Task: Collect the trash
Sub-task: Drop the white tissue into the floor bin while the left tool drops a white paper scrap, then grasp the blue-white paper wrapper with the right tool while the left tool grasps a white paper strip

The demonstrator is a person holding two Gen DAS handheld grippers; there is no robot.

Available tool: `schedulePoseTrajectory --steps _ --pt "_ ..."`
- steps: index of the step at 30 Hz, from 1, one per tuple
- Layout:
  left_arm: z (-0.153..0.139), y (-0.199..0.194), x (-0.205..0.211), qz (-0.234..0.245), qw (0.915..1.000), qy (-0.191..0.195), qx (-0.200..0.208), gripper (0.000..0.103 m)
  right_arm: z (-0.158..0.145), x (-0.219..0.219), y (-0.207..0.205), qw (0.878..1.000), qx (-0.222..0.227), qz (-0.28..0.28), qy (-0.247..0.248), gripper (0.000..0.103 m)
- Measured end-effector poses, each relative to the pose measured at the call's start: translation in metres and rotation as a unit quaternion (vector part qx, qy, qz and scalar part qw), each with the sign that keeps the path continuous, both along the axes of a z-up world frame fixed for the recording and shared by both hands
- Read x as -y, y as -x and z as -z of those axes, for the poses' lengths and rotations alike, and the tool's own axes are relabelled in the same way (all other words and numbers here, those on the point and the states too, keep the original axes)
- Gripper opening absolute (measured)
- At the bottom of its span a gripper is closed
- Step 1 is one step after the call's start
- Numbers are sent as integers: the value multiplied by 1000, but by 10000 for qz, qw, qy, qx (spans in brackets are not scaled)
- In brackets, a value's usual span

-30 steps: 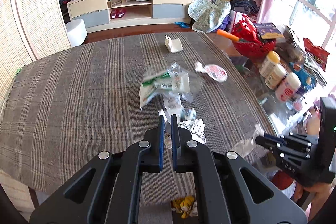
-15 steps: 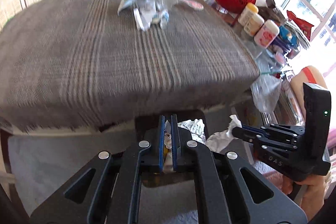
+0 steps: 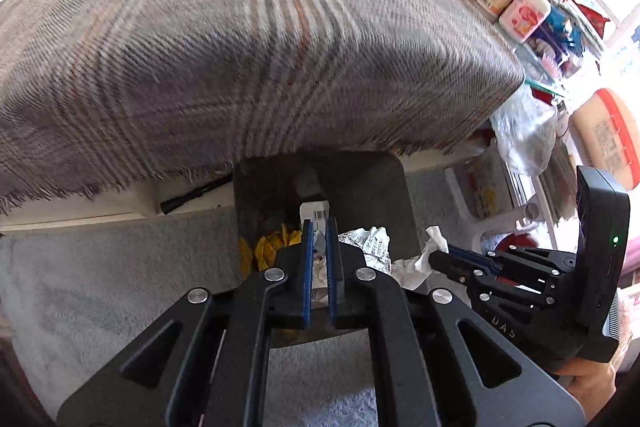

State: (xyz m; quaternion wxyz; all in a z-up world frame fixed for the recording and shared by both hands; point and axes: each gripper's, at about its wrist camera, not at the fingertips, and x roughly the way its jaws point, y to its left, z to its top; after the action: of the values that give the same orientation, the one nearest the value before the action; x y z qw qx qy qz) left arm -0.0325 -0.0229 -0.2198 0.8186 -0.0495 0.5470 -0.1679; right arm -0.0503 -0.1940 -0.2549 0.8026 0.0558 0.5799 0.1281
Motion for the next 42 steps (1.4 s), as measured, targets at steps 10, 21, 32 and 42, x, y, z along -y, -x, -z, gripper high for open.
schedulePoseTrajectory --steps 10,21,32,42 --pt "23 -2 6 24 9993 187 -327 21 13 -1 -1 9996 -187 116 -187 13" --pt "17 -1 -11 -386 9990 -211 -126 95 15 8 0 9993 -167 331 101 100" --pt "-14 2 -28 -536 9979 -362 67 95 -2 30 -4 9976 -200 642 148 99" --pt "-93 -55 -66 -697 9928 -726 646 95 -136 38 -83 9920 1038 675 -233 100"
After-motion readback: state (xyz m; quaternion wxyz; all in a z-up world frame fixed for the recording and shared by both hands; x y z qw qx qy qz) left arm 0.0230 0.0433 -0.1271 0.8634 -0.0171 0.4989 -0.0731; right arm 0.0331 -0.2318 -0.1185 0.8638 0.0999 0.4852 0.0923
